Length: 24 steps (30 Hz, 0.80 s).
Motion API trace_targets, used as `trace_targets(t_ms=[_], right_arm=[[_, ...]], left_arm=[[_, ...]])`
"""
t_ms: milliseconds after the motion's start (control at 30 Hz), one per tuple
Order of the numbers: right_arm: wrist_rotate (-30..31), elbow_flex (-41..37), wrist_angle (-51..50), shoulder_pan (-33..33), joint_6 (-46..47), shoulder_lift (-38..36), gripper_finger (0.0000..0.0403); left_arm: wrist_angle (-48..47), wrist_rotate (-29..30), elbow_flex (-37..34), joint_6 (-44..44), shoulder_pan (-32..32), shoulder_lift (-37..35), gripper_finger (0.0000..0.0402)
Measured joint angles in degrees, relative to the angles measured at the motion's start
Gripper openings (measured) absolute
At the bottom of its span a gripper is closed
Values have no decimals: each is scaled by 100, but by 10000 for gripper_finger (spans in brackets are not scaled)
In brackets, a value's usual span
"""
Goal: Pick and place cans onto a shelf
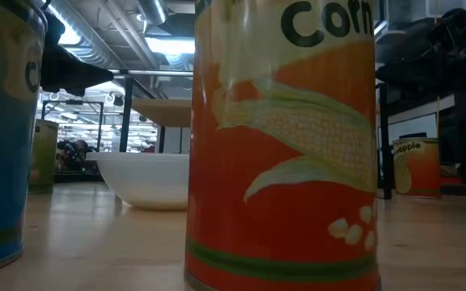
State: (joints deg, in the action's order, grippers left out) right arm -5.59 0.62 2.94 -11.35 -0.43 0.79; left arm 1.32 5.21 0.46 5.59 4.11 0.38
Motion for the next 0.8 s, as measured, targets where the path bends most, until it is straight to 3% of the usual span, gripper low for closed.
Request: trace_targets(t_ms=[167, 400, 800], right_arm=[[-167, 0, 1, 0, 343, -2, 63], [-1120, 0, 65, 2, 1077, -4, 63], [-1211, -2, 778, 2, 1637, -2, 63]], left_arm=[[0, 0, -1, 1, -1, -1, 0], [-1, 0, 1, 1, 0, -1, 0], [0, 0, 1, 1, 1, 1, 0]])
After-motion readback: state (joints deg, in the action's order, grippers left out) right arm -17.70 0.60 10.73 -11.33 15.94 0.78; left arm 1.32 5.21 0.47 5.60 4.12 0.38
